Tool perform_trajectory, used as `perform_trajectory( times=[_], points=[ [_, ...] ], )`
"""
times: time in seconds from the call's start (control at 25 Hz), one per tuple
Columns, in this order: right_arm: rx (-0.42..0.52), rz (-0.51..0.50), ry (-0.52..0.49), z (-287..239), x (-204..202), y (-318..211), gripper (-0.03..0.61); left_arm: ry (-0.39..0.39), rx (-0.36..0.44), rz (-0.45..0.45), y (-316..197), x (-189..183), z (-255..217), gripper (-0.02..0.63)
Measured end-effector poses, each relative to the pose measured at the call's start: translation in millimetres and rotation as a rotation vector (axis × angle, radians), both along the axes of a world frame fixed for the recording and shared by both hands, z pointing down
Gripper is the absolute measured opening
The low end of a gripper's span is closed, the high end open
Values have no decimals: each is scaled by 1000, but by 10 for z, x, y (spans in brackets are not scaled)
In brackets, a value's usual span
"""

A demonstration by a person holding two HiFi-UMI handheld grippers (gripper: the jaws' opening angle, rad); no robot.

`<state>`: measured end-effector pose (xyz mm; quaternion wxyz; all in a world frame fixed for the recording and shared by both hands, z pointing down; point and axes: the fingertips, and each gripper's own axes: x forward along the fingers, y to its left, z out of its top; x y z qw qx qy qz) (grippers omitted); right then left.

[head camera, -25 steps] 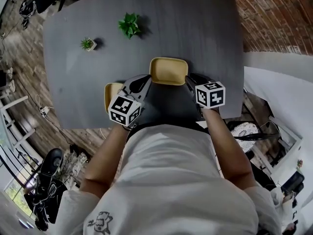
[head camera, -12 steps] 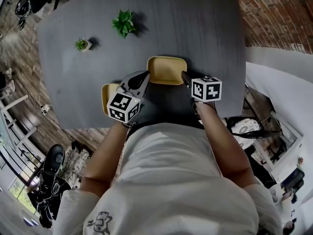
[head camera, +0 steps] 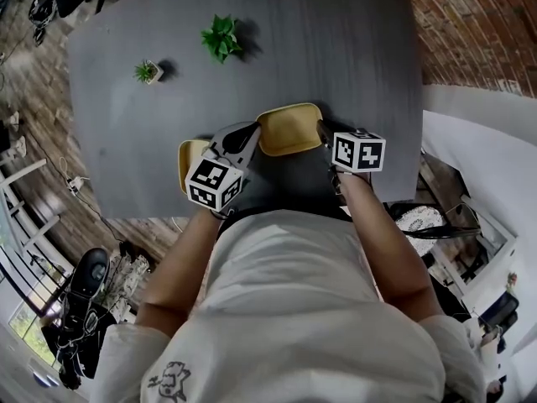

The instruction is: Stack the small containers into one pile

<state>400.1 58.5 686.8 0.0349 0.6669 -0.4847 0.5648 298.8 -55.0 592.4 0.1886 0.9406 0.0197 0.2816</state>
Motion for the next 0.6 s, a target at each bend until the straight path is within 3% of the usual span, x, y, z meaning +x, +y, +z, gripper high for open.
perform_trajectory(
  times=[0.6],
  points=[
    [91,-25,84,-533,-442,-80,26,78,37,34,164,-569,-396,11]
  ],
)
